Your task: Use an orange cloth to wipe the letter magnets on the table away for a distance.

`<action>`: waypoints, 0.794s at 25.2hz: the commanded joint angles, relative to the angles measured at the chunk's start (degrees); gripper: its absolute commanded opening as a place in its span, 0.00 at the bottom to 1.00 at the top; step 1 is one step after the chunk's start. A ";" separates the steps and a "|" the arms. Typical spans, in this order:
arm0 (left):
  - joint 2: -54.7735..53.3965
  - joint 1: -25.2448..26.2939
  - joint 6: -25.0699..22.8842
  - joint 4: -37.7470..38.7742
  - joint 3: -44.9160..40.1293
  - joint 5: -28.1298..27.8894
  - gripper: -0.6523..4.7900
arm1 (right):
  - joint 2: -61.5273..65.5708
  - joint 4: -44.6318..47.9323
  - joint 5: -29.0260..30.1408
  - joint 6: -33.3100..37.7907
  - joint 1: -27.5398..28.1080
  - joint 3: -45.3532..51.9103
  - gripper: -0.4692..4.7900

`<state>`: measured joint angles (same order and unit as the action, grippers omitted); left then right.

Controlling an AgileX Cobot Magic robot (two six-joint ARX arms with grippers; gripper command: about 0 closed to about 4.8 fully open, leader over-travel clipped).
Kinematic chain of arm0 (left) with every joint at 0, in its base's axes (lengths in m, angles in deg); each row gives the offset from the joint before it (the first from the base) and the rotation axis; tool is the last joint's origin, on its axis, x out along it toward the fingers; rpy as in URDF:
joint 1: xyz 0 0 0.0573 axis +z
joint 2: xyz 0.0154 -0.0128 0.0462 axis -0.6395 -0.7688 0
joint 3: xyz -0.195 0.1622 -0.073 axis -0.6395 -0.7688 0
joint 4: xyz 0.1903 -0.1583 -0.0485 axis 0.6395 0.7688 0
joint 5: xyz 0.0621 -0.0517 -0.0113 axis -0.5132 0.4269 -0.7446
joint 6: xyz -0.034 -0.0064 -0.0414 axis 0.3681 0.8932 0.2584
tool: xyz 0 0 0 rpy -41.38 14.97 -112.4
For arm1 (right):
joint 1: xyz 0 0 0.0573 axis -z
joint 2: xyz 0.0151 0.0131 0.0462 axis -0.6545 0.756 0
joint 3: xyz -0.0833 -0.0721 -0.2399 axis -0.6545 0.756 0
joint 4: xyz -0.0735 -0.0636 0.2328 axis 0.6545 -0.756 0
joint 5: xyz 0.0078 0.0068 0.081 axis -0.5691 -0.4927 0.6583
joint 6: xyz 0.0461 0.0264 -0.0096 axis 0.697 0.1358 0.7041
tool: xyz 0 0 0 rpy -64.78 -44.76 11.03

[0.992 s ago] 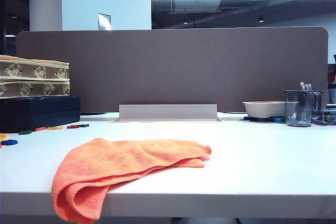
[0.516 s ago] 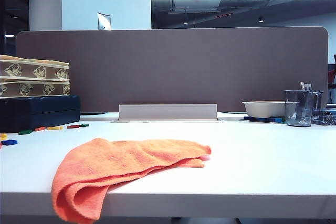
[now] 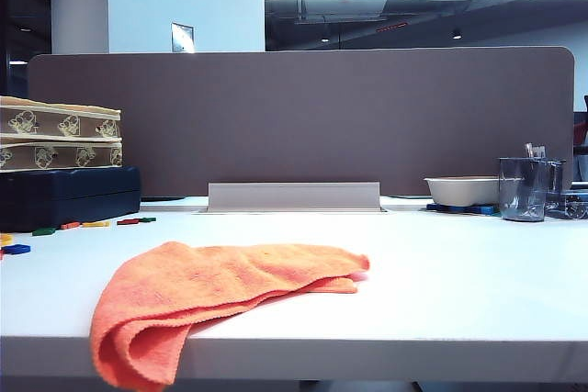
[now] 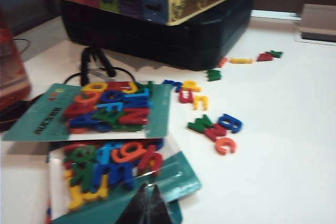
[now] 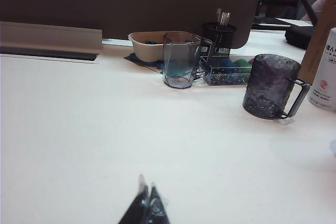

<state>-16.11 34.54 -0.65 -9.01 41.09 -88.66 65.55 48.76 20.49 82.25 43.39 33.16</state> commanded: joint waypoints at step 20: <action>-0.02 5.53 0.39 0.70 0.20 18.03 0.11 | -0.22 0.92 -0.04 0.07 0.00 0.44 0.08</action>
<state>-15.95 40.09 -0.43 -8.33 41.23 -71.02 65.55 48.76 20.49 82.25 43.39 33.16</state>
